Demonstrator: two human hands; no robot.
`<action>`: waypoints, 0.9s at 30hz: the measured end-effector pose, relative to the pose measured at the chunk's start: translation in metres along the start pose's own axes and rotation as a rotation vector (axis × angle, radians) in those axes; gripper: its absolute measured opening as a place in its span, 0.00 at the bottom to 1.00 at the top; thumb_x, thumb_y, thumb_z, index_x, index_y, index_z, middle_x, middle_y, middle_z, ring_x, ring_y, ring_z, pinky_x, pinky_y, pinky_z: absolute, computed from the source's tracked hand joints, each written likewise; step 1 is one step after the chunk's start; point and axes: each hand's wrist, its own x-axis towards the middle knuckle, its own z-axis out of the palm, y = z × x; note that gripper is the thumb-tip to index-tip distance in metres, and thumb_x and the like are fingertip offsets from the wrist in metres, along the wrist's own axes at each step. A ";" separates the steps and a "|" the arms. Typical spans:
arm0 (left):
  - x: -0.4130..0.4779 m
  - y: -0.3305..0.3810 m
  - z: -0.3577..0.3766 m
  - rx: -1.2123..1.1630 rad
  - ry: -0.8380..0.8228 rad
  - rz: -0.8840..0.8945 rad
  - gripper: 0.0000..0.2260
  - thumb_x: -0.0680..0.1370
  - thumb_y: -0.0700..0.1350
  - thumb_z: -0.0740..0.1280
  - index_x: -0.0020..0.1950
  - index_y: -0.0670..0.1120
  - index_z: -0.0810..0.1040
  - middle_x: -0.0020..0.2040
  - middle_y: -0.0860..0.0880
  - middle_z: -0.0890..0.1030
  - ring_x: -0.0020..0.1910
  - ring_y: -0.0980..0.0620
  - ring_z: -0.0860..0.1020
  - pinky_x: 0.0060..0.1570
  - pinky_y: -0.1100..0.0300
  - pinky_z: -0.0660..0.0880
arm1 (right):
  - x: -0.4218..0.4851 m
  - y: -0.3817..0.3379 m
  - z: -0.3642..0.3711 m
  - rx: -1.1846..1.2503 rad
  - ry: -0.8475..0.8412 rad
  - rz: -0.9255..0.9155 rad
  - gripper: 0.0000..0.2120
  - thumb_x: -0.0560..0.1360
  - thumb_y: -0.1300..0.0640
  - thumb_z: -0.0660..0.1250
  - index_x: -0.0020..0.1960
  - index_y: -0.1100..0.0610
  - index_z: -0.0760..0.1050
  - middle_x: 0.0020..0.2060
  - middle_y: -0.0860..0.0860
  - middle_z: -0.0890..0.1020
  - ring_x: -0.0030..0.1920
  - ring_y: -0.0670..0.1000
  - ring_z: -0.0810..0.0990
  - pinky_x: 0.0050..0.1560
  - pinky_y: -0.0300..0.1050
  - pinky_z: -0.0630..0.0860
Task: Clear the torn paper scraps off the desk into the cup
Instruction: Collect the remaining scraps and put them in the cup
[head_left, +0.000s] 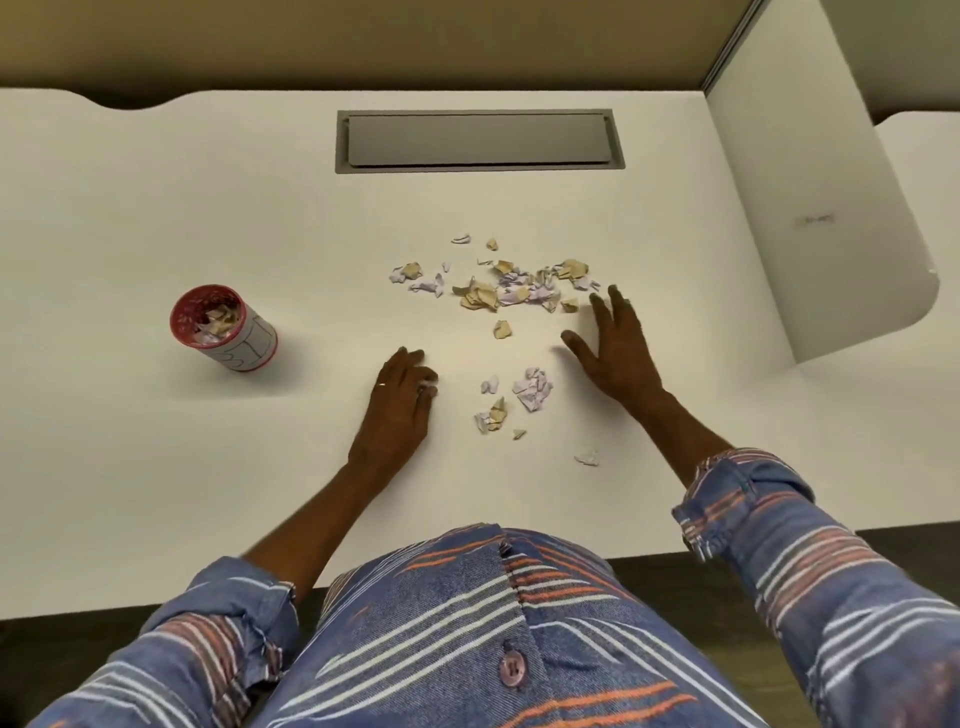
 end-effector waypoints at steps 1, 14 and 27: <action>-0.007 -0.001 -0.001 -0.022 -0.001 0.004 0.08 0.81 0.40 0.61 0.58 0.45 0.76 0.69 0.48 0.72 0.76 0.50 0.62 0.74 0.52 0.64 | 0.000 -0.003 0.004 -0.009 -0.025 0.010 0.36 0.80 0.40 0.61 0.79 0.60 0.57 0.80 0.61 0.55 0.80 0.63 0.54 0.78 0.61 0.56; -0.024 0.040 0.022 0.081 -0.229 0.123 0.36 0.77 0.65 0.62 0.80 0.52 0.55 0.81 0.51 0.52 0.80 0.50 0.49 0.79 0.51 0.49 | -0.099 -0.039 0.052 0.072 -0.117 -0.499 0.17 0.82 0.55 0.62 0.69 0.59 0.74 0.72 0.55 0.73 0.74 0.54 0.70 0.72 0.53 0.71; -0.015 0.044 0.023 -0.015 -0.161 0.253 0.10 0.79 0.33 0.64 0.58 0.41 0.81 0.66 0.44 0.78 0.72 0.44 0.70 0.70 0.49 0.69 | -0.148 0.026 0.040 0.069 -0.031 -0.169 0.34 0.81 0.42 0.58 0.81 0.51 0.49 0.82 0.48 0.52 0.82 0.49 0.47 0.81 0.54 0.50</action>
